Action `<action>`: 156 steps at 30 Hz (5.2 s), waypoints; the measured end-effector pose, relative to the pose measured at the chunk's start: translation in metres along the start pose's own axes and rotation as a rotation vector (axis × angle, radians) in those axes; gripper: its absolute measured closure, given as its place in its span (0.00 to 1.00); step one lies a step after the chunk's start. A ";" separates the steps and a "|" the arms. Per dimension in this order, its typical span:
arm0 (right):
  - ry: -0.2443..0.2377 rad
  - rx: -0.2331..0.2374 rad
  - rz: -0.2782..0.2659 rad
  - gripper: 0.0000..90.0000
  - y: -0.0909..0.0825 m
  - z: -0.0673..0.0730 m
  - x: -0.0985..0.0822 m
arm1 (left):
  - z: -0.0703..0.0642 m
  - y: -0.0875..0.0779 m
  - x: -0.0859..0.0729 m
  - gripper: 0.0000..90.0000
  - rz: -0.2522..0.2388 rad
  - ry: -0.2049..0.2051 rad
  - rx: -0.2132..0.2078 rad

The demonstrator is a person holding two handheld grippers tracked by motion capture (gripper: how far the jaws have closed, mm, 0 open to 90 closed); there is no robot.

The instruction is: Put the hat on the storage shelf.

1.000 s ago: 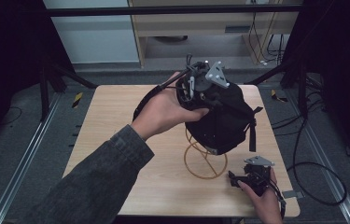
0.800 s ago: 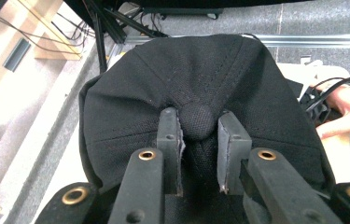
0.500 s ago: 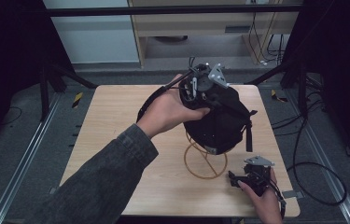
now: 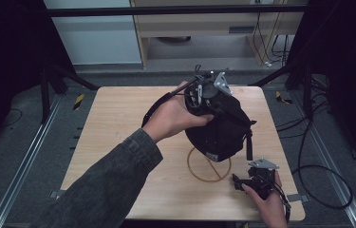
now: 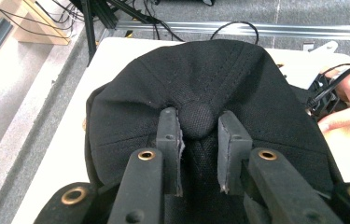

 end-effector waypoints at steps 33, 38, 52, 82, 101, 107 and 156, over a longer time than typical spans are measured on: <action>-0.003 -0.001 -0.001 0.00 0.000 0.000 0.000 | -0.012 0.018 -0.012 0.79 0.024 0.001 -0.022; -0.002 -0.001 -0.001 0.00 0.000 0.000 0.000 | -0.013 0.018 -0.014 0.73 0.018 0.003 -0.014; -0.003 -0.001 -0.001 0.00 0.000 0.000 0.000 | -0.007 0.009 -0.026 0.51 -0.023 -0.050 0.039; -0.004 -0.001 0.000 0.00 0.000 0.000 0.000 | -0.031 -0.017 -0.052 0.07 -0.104 -0.058 -0.001; -0.003 0.000 0.001 0.00 0.000 0.000 0.000 | -0.034 -0.034 -0.079 0.04 -0.140 -0.141 0.009; -0.003 0.000 0.001 0.00 0.000 0.000 0.000 | -0.028 -0.041 -0.089 0.03 -0.148 -0.164 0.028; -0.016 -0.002 0.004 0.00 -0.001 -0.001 -0.001 | -0.043 -0.018 -0.281 0.05 -0.052 -0.458 0.135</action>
Point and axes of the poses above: each handheld gripper's, and its own axes: y roughly forward along the jaws, x roughly out of its top, z roughly to its left, the point moved 2 cm from there along y, roughly forward along the jaws, and after that the axes turned 15 degrees about x, right-handed, at the moved point
